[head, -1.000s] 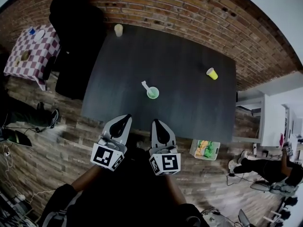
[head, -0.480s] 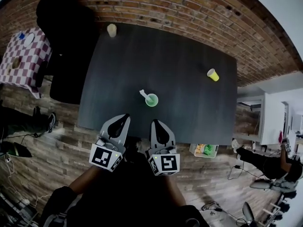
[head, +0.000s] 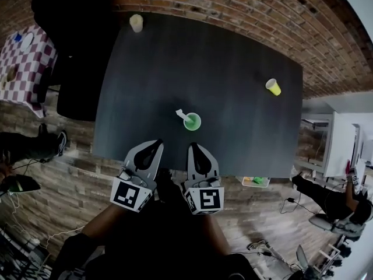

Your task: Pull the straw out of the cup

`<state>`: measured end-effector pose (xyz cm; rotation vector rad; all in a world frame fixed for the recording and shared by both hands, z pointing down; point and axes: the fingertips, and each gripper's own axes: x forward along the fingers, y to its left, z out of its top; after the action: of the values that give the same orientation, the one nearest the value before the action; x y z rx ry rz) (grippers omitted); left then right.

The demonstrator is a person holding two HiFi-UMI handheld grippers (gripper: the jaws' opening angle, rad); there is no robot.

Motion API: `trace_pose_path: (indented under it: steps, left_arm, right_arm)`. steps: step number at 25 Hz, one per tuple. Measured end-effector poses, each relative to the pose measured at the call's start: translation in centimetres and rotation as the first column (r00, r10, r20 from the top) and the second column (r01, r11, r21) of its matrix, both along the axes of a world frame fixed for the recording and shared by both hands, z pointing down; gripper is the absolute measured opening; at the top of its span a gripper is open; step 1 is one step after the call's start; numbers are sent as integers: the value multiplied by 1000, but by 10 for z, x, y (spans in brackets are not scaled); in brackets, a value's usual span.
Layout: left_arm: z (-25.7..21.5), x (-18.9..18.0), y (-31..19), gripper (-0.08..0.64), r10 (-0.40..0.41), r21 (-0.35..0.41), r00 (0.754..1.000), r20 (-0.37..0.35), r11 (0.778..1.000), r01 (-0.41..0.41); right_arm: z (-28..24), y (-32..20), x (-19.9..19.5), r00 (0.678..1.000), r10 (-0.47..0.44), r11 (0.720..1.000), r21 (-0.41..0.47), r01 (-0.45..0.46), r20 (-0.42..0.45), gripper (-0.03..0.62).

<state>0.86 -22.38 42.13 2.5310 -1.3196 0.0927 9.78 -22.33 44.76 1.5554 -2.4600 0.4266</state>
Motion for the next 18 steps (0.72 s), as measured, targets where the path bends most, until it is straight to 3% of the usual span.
trace_pose_path:
  steps: [18]
  left_arm:
    - [57, 7, -32, 5, 1, -101, 999, -45, 995, -6]
  right_arm:
    - [67, -34, -8, 998, -19, 993, -118, 12, -61, 32]
